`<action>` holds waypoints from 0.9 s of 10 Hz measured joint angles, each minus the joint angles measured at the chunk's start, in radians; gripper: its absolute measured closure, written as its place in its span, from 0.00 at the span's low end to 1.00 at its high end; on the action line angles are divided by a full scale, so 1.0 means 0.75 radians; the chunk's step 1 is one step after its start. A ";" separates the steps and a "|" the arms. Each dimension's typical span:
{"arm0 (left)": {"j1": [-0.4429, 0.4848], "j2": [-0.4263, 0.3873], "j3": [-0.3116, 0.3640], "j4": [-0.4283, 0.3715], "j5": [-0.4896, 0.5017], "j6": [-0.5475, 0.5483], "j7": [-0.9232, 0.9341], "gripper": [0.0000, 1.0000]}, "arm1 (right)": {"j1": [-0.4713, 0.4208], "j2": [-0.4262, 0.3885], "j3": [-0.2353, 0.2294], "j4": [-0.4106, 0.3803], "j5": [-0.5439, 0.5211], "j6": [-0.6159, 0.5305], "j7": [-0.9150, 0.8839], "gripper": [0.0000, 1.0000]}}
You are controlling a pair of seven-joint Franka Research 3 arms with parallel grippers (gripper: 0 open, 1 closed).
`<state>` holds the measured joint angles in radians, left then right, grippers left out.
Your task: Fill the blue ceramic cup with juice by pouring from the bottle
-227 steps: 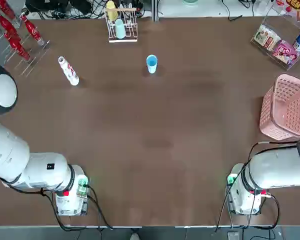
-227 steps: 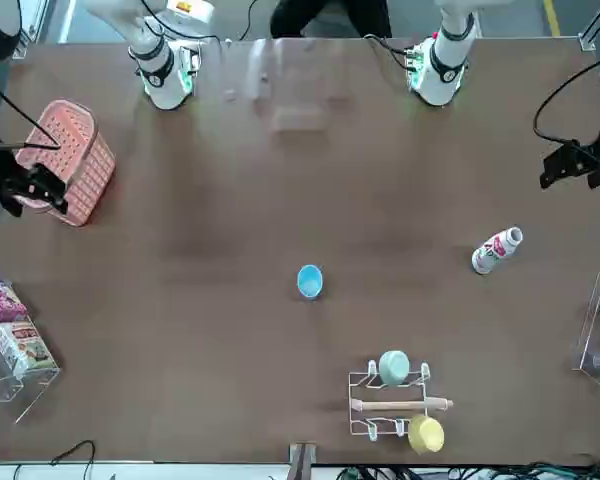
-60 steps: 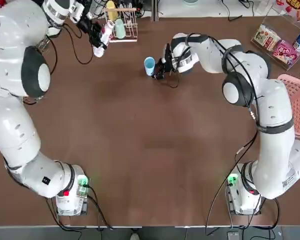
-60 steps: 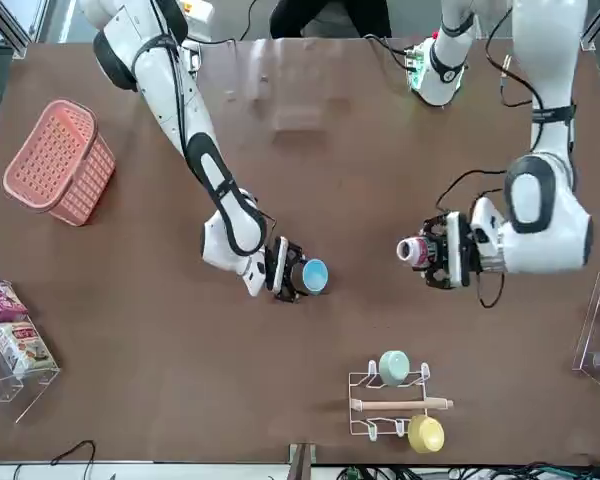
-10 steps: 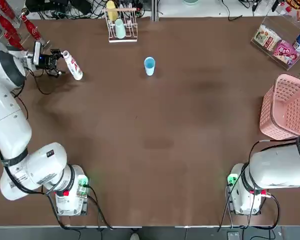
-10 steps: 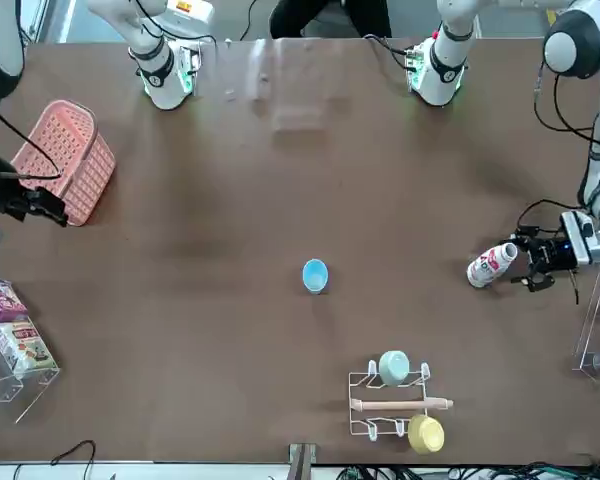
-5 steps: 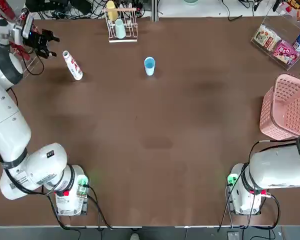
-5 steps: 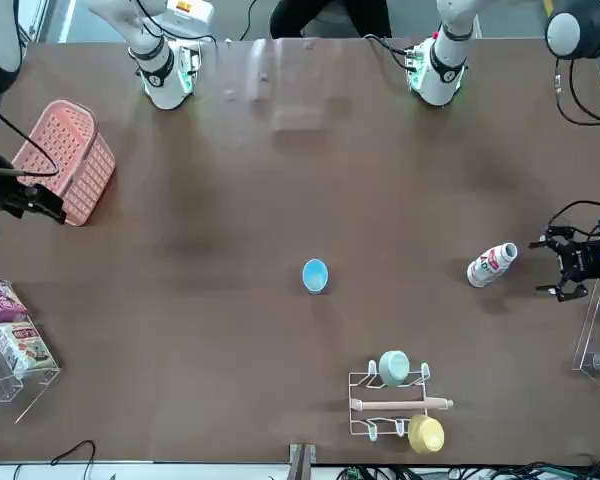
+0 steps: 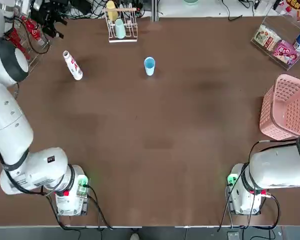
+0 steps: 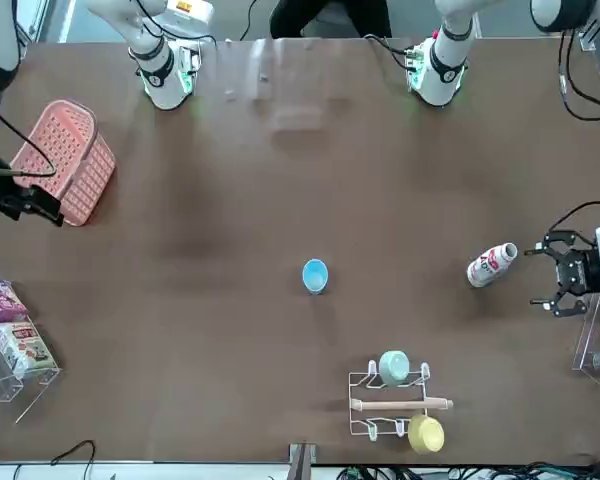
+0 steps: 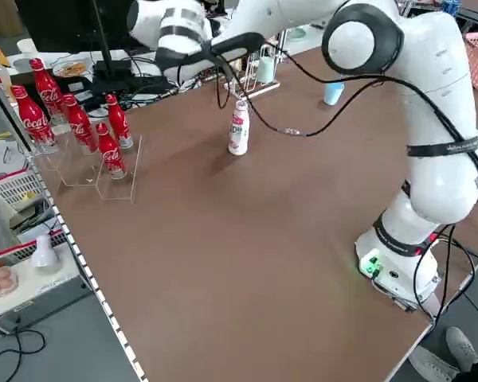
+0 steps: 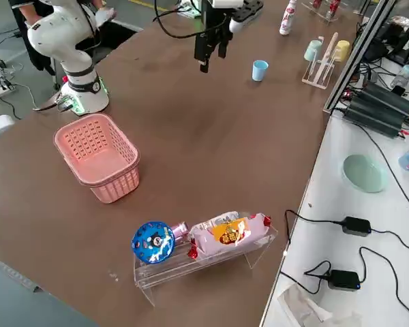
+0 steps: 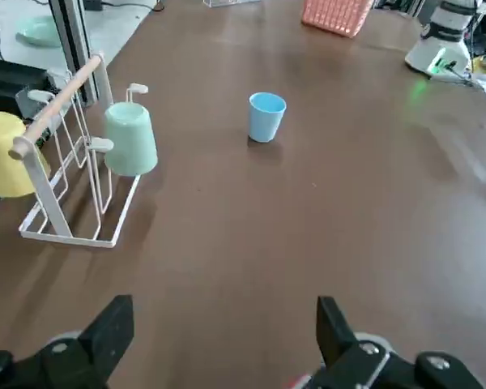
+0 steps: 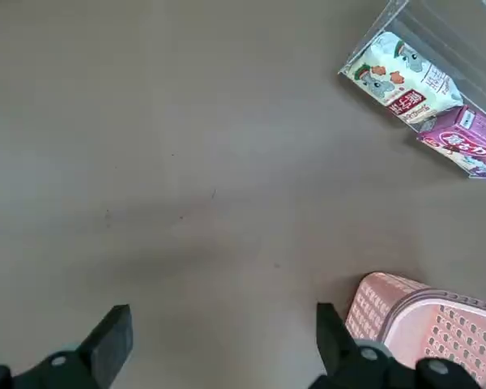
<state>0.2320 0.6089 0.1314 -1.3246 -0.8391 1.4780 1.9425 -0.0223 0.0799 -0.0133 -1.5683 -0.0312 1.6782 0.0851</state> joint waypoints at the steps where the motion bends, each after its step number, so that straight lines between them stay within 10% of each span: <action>1: -0.062 -0.052 0.000 -0.001 0.061 0.051 -0.088 0.00 | 0.000 -0.001 0.000 0.001 0.000 0.000 0.000 0.00; 9: -0.473 -0.219 0.021 -0.011 0.757 0.352 -1.301 0.00 | 0.006 -0.011 -0.003 0.029 0.000 0.018 0.001 0.00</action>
<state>-0.1224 0.4449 0.1472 -1.3327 -0.2711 1.7417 0.9665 -0.0179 0.0715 -0.0153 -1.5463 -0.0312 1.6913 0.0861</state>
